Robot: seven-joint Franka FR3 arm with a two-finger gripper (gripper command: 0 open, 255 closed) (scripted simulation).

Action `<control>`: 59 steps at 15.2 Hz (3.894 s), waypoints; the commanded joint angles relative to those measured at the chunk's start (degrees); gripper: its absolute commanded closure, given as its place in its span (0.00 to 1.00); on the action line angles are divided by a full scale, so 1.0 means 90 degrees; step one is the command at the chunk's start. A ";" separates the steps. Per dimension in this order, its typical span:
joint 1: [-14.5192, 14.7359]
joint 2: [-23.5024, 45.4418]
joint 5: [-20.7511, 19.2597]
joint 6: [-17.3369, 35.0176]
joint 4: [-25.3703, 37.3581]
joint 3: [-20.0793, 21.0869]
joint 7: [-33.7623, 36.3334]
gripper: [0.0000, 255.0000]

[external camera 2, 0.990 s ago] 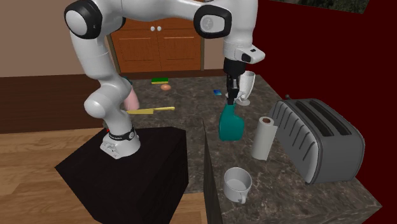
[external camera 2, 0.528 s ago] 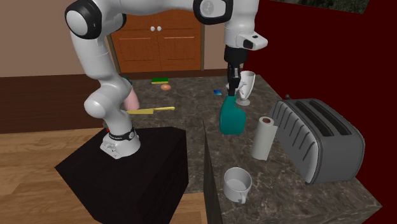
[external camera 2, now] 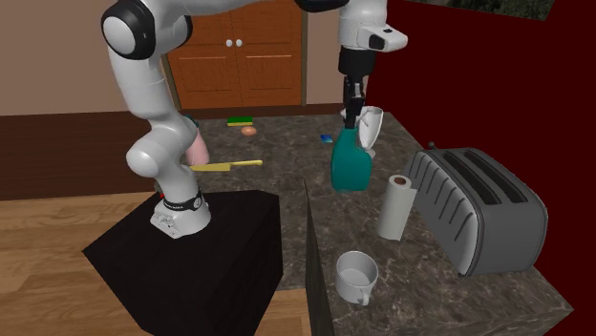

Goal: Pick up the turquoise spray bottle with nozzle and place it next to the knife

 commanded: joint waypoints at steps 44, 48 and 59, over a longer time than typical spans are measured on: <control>0.1181 -0.1724 0.0434 -0.2204 0.0528 0.1423 0.2699 1.00; 0.1369 -0.1993 0.0631 -0.2236 0.0332 0.1812 0.3311 1.00; 0.1814 -0.2158 0.1159 -0.2312 0.0438 0.3088 0.5156 1.00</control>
